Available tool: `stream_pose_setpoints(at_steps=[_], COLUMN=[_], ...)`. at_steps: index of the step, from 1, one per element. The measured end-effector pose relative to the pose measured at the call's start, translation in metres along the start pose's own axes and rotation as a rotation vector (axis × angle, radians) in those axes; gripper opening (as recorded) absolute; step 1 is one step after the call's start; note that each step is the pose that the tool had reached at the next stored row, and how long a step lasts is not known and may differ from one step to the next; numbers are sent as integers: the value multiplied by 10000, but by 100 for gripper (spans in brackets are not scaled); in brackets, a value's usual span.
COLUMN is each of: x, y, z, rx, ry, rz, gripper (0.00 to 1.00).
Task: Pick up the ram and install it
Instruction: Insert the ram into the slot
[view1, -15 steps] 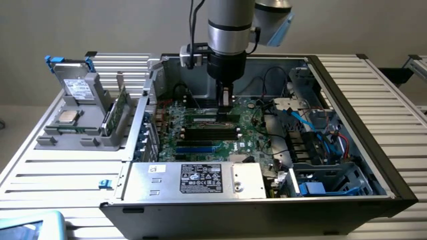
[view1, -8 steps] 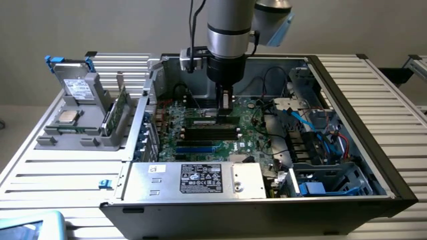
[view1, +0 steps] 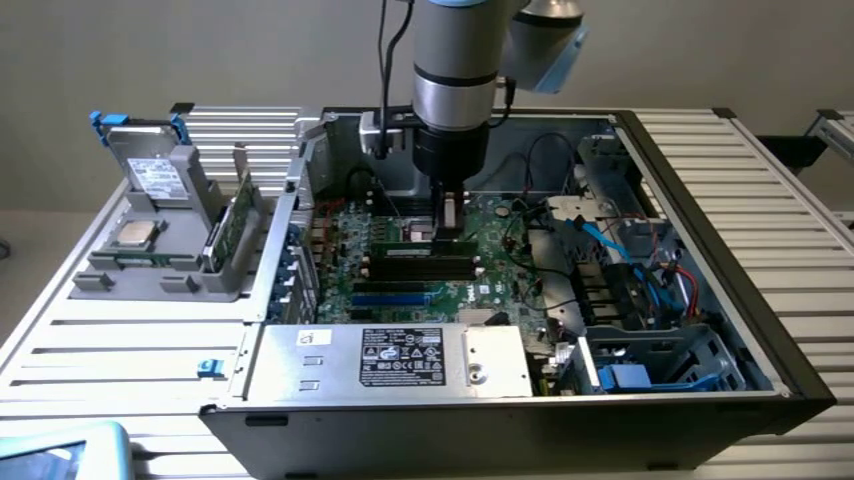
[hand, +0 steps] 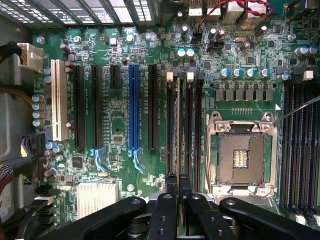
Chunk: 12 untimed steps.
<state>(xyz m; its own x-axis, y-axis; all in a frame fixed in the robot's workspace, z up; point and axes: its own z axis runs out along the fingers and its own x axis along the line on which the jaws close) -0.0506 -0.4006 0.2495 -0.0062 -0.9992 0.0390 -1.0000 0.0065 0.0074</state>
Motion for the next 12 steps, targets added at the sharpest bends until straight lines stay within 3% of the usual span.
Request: stream_pose_setpoints(at_steps=[12], x=[52], y=[3], z=[111], rx=[0], ry=[-19], rz=[1], gripper=[13])
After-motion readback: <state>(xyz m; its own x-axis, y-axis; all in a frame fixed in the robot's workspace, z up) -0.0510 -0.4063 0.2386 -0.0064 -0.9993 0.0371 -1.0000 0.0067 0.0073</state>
